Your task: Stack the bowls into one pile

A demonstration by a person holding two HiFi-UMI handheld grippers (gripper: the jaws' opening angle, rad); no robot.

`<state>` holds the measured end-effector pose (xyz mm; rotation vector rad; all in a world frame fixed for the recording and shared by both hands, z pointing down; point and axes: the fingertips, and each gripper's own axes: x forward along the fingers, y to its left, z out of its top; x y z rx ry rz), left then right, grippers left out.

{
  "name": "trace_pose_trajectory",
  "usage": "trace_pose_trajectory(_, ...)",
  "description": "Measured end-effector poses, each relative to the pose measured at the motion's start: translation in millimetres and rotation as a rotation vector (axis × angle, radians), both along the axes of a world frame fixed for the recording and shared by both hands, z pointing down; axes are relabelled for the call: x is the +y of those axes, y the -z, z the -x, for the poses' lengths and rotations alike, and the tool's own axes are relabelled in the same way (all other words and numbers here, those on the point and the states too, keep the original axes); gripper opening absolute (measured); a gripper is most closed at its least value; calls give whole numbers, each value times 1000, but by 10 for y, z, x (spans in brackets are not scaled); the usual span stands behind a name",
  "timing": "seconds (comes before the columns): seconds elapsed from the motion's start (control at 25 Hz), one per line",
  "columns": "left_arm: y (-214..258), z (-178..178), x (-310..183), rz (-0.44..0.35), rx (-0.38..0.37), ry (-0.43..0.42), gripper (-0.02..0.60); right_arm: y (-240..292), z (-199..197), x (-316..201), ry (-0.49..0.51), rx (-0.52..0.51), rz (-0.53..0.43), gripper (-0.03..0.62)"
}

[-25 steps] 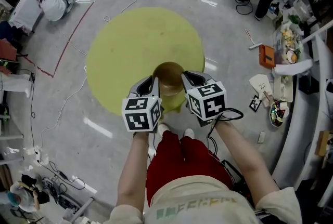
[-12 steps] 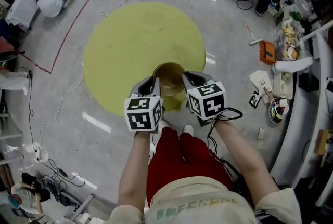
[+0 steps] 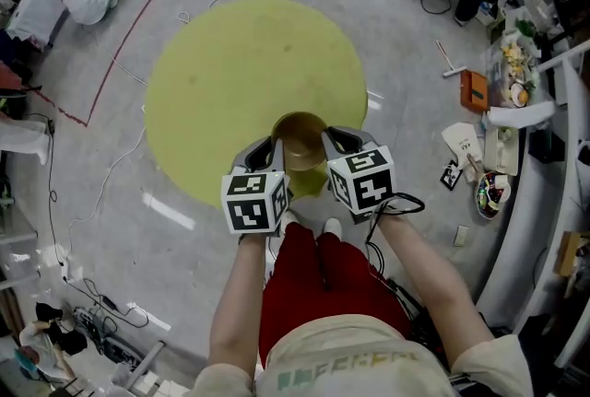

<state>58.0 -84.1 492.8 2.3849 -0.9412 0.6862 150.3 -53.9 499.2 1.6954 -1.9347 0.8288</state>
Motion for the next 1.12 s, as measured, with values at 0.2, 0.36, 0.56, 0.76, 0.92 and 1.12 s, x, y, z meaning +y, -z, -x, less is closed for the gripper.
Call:
trace_pose_trajectory(0.2, -47, 8, -33, 8, -8, -4, 41, -47, 11, -35, 13, 30, 3, 52)
trace_pose_trajectory(0.36, -106, -15, -65, 11, -23, -15, 41, -116, -6, -62, 14, 46, 10, 54)
trace_pose_trajectory(0.56, -149, -18, -98, 25, -29, -12, 41, -155, -9, -104, 12, 49, 22, 54)
trace_pose_trajectory(0.76, -159, -17, -138, 23, -25, -10, 41, -168, -3, -140, 12, 49, 25, 54)
trace_pose_trajectory(0.92, -159, -16, -145, 17, -19, -1, 41, -168, 2, -158, 16, 62, 11, 54)
trace_pose_trajectory(1.12, -151, -58, -134, 7, -20, -8, 41, -154, -25, -157, 17, 90, -27, 54)
